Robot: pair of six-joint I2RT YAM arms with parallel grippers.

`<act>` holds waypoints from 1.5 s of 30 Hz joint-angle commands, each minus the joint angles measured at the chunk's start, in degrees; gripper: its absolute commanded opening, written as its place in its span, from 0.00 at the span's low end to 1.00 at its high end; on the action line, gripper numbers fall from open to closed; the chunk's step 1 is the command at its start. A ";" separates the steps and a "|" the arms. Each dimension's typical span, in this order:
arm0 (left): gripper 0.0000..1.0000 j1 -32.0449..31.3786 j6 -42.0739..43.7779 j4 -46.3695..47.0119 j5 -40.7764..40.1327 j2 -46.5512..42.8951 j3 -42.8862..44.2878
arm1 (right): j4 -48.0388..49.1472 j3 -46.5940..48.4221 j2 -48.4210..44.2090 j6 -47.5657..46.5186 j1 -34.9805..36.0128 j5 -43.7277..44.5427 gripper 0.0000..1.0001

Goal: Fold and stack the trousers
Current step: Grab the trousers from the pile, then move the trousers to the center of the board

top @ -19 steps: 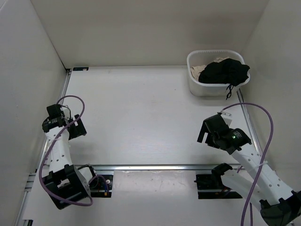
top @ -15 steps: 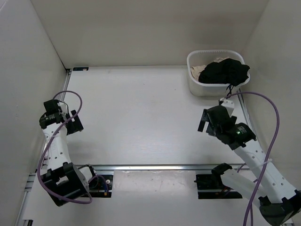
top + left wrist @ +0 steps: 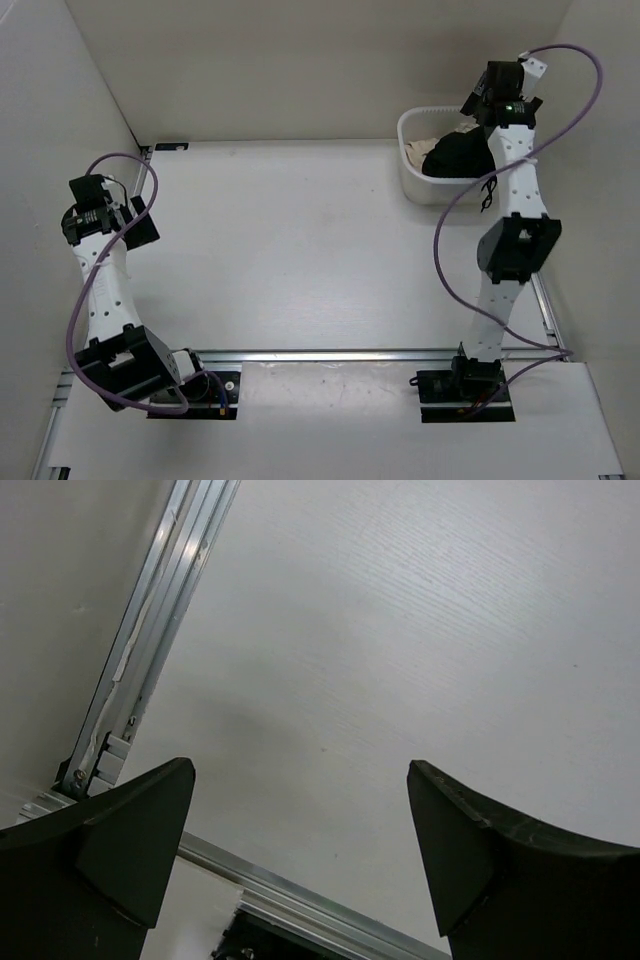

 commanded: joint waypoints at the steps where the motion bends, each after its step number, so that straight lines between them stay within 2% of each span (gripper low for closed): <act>1: 1.00 -0.16 0.01 -0.39 0.17 2.33 1.09 | -7.69 12.75 14.48 -1.79 -2.97 -0.73 0.99; 4: 1.00 -0.16 0.01 -0.39 -0.36 4.18 1.61 | -1.99 10.95 18.83 -1.80 -4.90 -3.36 0.99; 7: 1.00 -0.16 0.01 -0.39 -0.88 6.20 2.76 | -1.01 9.26 20.42 -1.27 -5.52 -6.44 0.97; 10: 1.00 -0.69 0.01 -0.39 -0.89 6.82 3.28 | 0.73 7.70 17.89 -3.29 -5.52 -8.29 0.56; 11: 1.00 -0.69 0.01 -0.39 -0.89 7.43 3.29 | 1.70 6.38 16.48 -3.82 -5.52 -8.29 0.20; 12: 1.00 -0.69 0.01 -0.39 -0.89 7.44 3.29 | 2.76 5.06 13.07 -4.52 -5.52 -8.29 0.06; 13: 1.00 -0.69 0.01 -0.39 -0.19 7.96 3.90 | 4.25 3.83 11.21 -4.52 -4.91 -6.73 0.00; 17: 1.00 -0.69 0.01 -0.39 0.96 7.96 3.90 | 6.45 0.04 1.20 -8.91 -2.54 -6.71 0.00; 18: 1.00 -0.69 0.01 -0.39 0.96 6.49 3.90 | 6.46 0.04 -5.35 -11.09 -0.79 -6.71 0.00; 20: 1.00 -0.69 0.01 -0.39 1.57 5.60 3.90 | 7.16 0.04 -12.75 -11.64 3.25 -7.32 0.00; 24: 1.00 -0.69 0.01 -0.39 2.81 3.31 3.38 | 14.26 0.04 -22.54 -17.15 15.02 -5.23 0.00; 27: 1.00 -0.69 0.01 -0.39 3.94 2.26 3.38 | 22.26 1.08 -26.59 -23.04 29.84 0.30 0.00; 30: 1.00 -0.69 0.01 -1.00 4.48 0.94 3.99 | 28.07 3.10 -26.69 -24.92 38.48 0.94 0.00; 35: 1.00 -0.69 0.01 -1.00 4.48 -1.00 4.52 | 32.20 6.19 -21.43 -24.82 47.20 -0.56 0.00; 38: 1.00 -0.69 0.01 -1.00 3.95 -1.53 4.52 | 32.21 3.74 -18.08 -23.70 50.81 5.23 0.00; 41: 1.00 -0.69 0.01 -1.53 2.63 -1.53 5.05 | 29.24 -2.92 -16.68 -16.78 51.43 8.14 0.00; 45: 1.00 -0.69 0.01 -1.53 0.53 -1.53 5.05 | 17.12 -3.93 -11.23 -7.53 51.96 13.50 0.00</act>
